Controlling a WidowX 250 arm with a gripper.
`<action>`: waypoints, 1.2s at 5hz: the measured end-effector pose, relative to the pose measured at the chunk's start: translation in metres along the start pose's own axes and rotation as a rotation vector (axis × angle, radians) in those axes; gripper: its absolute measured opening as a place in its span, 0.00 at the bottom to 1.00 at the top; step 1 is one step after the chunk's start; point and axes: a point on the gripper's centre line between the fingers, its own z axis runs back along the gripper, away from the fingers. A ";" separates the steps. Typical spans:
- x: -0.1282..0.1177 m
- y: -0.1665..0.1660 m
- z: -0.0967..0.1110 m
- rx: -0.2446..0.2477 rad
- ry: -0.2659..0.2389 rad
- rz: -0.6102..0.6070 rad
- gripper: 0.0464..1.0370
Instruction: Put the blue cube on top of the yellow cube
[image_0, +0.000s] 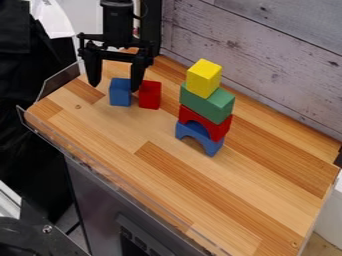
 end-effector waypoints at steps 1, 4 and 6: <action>0.002 -0.001 -0.003 -0.014 0.003 0.000 0.96; 0.008 0.006 -0.035 -0.054 0.076 0.030 0.96; 0.015 0.007 -0.038 -0.057 0.061 0.042 0.63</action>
